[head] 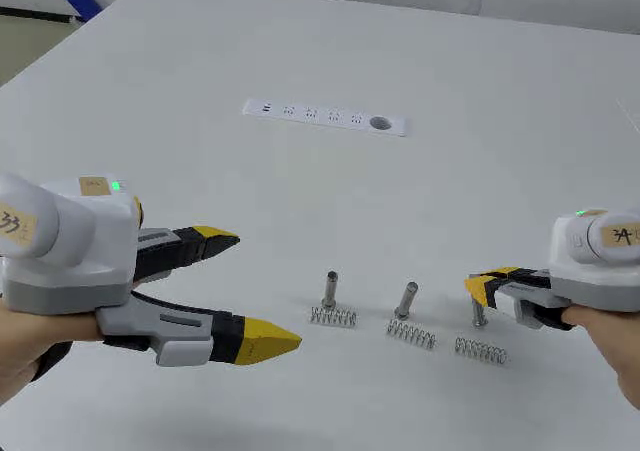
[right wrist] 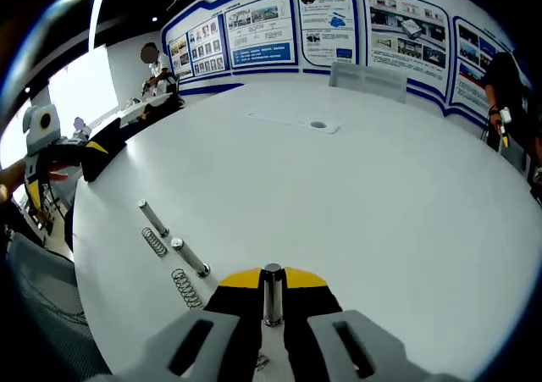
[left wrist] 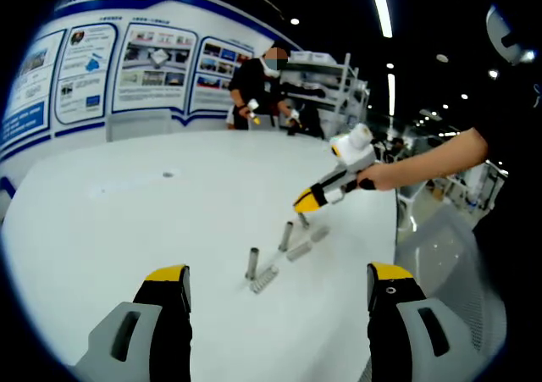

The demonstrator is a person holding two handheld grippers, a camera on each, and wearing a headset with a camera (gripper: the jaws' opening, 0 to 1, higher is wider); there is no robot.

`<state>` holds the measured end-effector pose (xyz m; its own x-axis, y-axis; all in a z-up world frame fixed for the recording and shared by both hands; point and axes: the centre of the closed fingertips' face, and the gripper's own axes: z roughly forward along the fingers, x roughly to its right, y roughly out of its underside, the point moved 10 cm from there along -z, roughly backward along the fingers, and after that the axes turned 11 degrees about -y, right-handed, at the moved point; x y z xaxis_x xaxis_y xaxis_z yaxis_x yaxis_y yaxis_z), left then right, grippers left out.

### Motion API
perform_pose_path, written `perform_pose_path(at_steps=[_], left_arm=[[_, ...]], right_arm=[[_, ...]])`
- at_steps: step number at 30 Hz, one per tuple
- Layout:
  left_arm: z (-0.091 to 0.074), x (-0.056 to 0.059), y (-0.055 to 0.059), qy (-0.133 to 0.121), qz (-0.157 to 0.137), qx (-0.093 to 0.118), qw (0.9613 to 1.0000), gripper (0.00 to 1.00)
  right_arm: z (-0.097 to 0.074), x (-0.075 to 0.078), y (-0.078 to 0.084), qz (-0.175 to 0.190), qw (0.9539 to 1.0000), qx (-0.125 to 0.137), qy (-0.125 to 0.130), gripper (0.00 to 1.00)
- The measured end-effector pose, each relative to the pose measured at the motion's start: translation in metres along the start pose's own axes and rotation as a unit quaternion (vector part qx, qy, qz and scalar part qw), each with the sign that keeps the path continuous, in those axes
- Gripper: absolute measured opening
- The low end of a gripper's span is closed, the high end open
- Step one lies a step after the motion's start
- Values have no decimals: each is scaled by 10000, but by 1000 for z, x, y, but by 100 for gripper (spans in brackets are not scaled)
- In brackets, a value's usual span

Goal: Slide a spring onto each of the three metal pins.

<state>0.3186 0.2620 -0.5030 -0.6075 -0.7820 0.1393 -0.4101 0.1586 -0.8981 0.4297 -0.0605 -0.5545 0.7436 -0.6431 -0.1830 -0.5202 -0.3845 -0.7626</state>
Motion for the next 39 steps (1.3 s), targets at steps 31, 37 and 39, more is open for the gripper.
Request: perform_pose_path(at_steps=[31,37,39], left_arm=[[2,8,-4,92,83,12,9999,87],[2,7,-5,85,80,32,9999,87],[2,8,-5,92,79,43,9999,87]], right_arm=[[-15,-9,13,-369,9992,118,-19,9],[-15,-8,11,-349,9994,85,-19,9],[-19,-9,8,-387,9992,138,-22,11]])
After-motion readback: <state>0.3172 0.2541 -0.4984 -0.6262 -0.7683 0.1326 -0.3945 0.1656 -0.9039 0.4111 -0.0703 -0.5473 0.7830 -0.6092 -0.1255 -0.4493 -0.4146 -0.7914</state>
